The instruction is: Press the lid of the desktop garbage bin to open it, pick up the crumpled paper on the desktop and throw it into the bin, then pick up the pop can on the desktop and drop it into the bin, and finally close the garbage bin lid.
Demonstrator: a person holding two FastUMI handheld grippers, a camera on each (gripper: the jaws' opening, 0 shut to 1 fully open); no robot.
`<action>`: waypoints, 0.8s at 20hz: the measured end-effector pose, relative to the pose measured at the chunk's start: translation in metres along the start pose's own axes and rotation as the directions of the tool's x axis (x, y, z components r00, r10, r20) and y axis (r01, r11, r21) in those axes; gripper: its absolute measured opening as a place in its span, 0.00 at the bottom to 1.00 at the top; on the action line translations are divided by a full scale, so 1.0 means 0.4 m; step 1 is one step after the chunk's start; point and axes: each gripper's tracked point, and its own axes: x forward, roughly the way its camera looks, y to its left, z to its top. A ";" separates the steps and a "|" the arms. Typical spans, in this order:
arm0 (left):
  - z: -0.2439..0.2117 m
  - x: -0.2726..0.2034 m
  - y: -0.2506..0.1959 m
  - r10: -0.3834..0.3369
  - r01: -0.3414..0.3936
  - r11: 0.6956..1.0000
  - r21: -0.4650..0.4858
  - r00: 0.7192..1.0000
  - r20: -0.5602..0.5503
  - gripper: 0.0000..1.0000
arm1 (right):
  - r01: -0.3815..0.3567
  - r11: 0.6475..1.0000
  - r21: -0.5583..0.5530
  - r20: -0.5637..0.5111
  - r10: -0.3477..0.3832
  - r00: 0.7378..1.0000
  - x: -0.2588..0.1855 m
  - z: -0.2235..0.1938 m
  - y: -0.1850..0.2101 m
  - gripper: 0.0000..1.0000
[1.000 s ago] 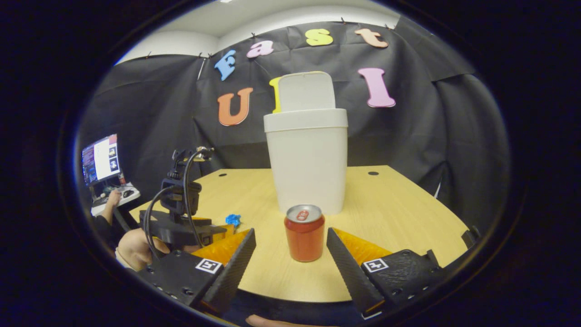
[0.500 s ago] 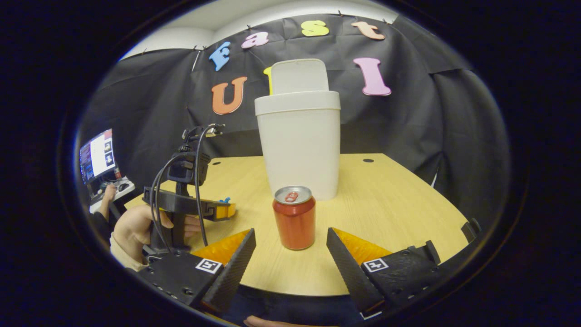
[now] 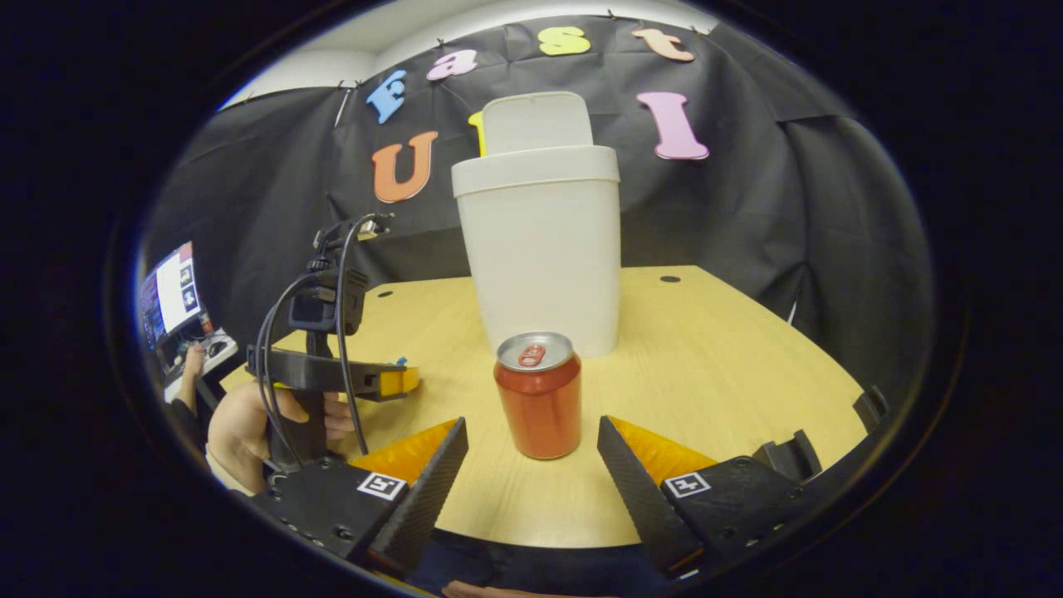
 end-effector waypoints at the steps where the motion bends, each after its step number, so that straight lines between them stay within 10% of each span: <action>1: 0.002 0.003 -0.001 0.000 0.000 1.000 0.000 1.000 0.001 0.75 | 0.005 1.000 0.011 0.001 -0.005 1.000 0.007 0.008 0.002 0.96; 3: 0.005 0.002 -0.001 0.002 -0.002 1.000 -0.003 1.000 0.007 0.75 | 0.015 1.000 0.016 0.004 -0.015 1.000 0.022 0.021 0.003 0.96; 6: 0.018 -0.010 -0.001 -0.001 0.002 1.000 -0.017 0.999 0.044 0.39 | 0.036 0.999 -0.014 0.008 -0.036 0.999 0.047 0.018 0.009 0.97; 16: 0.058 -0.043 -0.006 -0.001 0.002 1.000 -0.004 0.985 0.174 0.31 | 0.096 0.995 -0.011 -0.035 -0.097 0.995 0.169 0.013 0.001 0.88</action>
